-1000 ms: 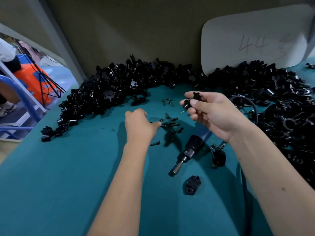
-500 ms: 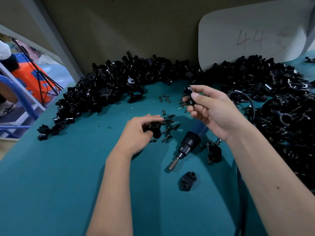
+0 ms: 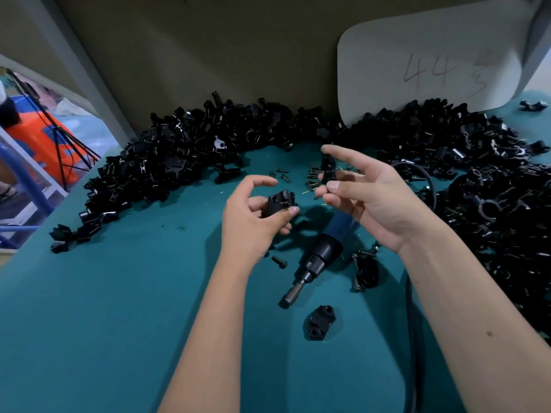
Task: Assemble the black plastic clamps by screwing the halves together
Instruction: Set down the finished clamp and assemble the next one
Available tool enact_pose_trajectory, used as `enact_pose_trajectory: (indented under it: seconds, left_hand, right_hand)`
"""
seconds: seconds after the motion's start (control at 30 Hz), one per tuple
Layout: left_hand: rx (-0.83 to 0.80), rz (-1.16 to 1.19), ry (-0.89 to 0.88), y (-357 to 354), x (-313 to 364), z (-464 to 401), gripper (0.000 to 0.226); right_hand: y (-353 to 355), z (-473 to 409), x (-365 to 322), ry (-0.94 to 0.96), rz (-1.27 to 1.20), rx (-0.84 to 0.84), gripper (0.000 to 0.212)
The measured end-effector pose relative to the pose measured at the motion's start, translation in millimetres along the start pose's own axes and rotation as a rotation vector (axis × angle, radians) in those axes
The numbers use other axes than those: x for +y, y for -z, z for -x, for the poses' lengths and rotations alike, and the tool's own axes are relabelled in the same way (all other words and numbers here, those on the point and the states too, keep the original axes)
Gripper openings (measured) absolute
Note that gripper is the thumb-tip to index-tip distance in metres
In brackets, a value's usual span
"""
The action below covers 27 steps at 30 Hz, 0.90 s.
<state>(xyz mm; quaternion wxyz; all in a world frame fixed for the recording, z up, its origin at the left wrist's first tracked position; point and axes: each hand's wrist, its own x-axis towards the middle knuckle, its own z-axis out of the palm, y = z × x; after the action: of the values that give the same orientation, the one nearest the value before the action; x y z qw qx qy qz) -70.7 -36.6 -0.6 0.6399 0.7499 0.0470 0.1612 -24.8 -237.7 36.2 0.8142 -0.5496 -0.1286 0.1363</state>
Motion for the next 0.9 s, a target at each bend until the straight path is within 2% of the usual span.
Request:
enact_pose_trajectory:
  seconds: [0.1, 0.23, 0.33, 0.4, 0.47, 0.57, 0.67, 0.77, 0.9]
  left_hand:
    - [0.001, 0.052, -0.018, -5.1, -0.2, -1.7, 0.036]
    - [-0.007, 0.190, 0.041, -9.9, 1.2, -0.7, 0.032]
    - [0.010, 0.350, 0.083, -10.1, 4.1, -0.5, 0.032]
    - [-0.005, 0.450, 0.116, -9.0, 6.6, -0.1, 0.042]
    - [-0.038, 0.501, 0.116, -7.7, 7.7, 0.4, 0.042]
    - [-0.077, 0.505, 0.082, -7.6, 8.3, 1.1, 0.041]
    - [-0.108, 0.521, 0.091, -9.5, 10.1, 2.5, 0.039]
    - [-0.160, 0.545, 0.072, -12.6, 11.9, 5.0, 0.033]
    - [-0.141, 0.551, 0.074, -12.4, 13.1, 4.4, 0.034]
  right_hand:
    - [-3.6, -1.2, 3.1, 0.005, -0.016, 0.007, 0.050]
    - [-5.7, -3.2, 3.7, -0.004, 0.128, 0.057, 0.028]
    - [-6.1, -3.9, 5.8, 0.003, 0.302, 0.092, 0.044]
    - [-8.5, -3.3, 7.0, -0.008, 0.232, 0.083, 0.045]
    - [-10.9, -3.4, 8.2, 0.001, 0.145, 0.066, 0.043]
    - [-10.5, -6.9, 13.7, 0.121, 0.231, 0.066, 0.029]
    - [-8.1, -8.7, 18.5, 0.304, 0.451, 0.068, 0.008]
    - [-10.3, -7.9, 23.1, 0.448, 0.633, 0.036, 0.013]
    - [-11.1, -8.8, 20.8, 0.432, 0.541, -0.049, 0.024]
